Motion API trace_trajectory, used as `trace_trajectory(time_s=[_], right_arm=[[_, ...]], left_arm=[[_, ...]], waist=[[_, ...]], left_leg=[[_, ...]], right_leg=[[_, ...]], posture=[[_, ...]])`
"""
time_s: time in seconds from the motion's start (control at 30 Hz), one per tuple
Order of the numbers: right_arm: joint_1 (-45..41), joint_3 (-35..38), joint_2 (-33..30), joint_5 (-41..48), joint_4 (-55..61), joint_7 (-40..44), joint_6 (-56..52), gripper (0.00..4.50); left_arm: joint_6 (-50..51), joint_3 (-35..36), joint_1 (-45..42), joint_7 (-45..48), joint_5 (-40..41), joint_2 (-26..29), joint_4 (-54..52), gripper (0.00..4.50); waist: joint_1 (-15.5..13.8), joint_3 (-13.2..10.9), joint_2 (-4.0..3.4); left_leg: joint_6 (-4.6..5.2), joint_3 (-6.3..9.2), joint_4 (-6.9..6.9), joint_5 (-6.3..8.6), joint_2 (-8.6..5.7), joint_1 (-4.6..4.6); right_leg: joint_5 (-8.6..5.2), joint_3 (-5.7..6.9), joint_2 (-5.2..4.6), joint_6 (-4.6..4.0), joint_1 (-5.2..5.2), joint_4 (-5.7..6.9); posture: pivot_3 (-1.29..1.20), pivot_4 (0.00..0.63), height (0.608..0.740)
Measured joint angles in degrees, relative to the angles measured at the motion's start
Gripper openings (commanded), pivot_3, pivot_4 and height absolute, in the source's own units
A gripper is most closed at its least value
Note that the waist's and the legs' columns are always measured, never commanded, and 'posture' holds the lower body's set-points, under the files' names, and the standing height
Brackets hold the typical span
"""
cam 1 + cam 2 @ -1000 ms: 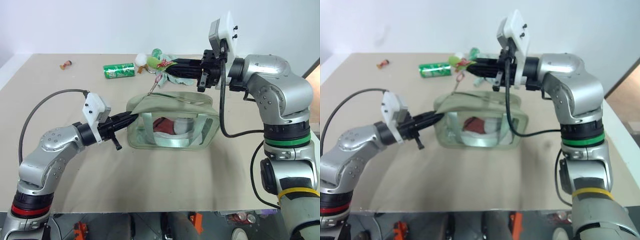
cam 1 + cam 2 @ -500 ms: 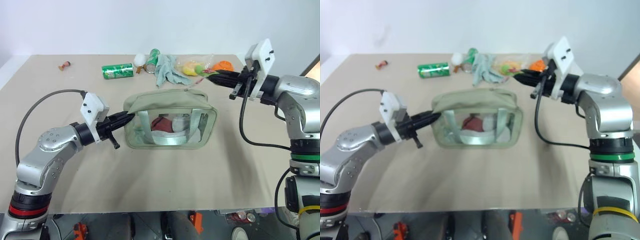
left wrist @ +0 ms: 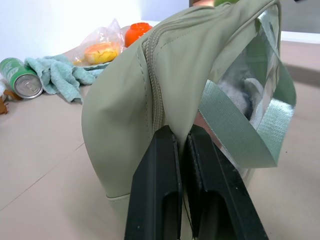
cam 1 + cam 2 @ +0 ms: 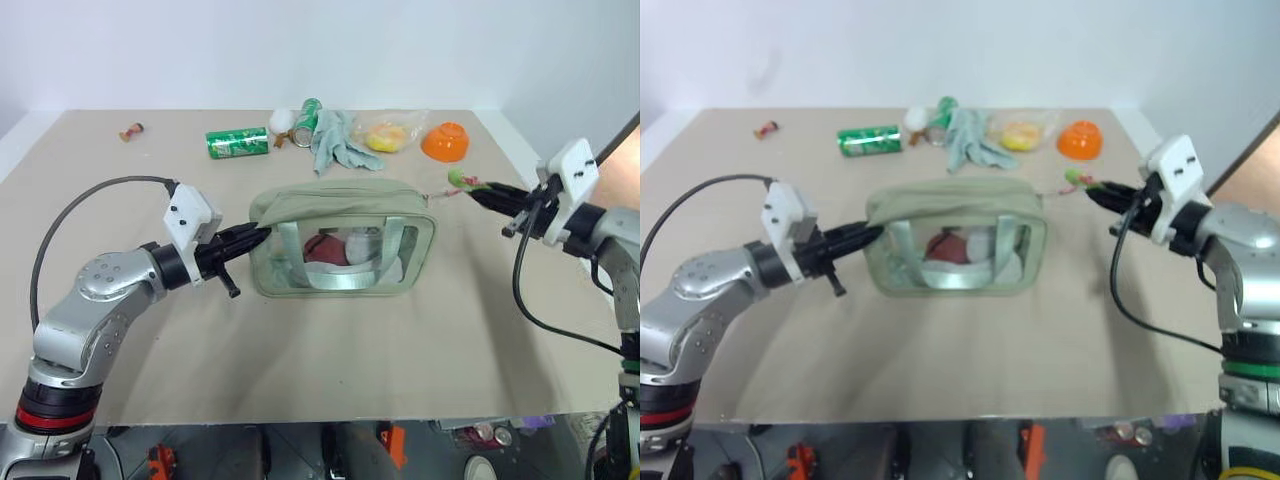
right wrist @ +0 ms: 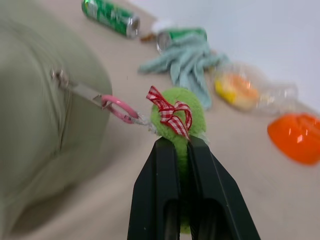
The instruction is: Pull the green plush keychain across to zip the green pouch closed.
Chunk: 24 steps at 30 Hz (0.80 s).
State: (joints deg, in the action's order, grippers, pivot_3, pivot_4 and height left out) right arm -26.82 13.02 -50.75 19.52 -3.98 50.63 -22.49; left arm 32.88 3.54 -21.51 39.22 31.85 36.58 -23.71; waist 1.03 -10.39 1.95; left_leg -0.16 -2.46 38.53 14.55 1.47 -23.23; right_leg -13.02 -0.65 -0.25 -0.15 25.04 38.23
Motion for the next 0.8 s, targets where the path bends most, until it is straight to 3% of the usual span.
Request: trace_trajectory(time_s=[0.37, 0.57, 0.8], right_arm=[[7.9, 0.5, 1.9, -1.8, 6.2, -7.5, -1.4, 0.04], [8.1, -0.9, 5.0, -1.9, 8.1, -10.5, -3.8, 0.04], [8.1, -1.3, 3.9, -3.1, 4.9, -10.6, -3.0, 0.04]], left_arm=[[0.0, -1.0, -1.2, 0.0, -0.4, 0.0, 0.2, 0.00], [0.0, -1.0, -1.4, -0.3, -0.6, -0.2, 0.6, 0.00], [0.0, -1.1, -1.2, -0.4, -0.7, -0.3, 0.6, 0.00]], waist=[[0.0, 0.0, -0.01], [0.0, 0.0, -0.01], [0.0, 0.0, -0.01]], left_leg=[[0.12, -0.14, 0.01, -0.25, -0.03, 0.14], [0.12, -0.20, 0.01, -0.30, -0.03, 0.15], [0.13, -0.27, 0.01, -0.31, -0.08, 0.15]], right_leg=[[0.25, -0.14, 0.07, 0.14, -0.07, 0.00], [0.32, -0.20, 0.09, 0.15, -0.05, 0.00], [0.33, -0.26, 0.10, 0.16, -0.04, 0.00]], posture=[[0.00, 0.150, 0.740], [0.00, 0.150, 0.740], [0.00, 0.150, 0.740]])
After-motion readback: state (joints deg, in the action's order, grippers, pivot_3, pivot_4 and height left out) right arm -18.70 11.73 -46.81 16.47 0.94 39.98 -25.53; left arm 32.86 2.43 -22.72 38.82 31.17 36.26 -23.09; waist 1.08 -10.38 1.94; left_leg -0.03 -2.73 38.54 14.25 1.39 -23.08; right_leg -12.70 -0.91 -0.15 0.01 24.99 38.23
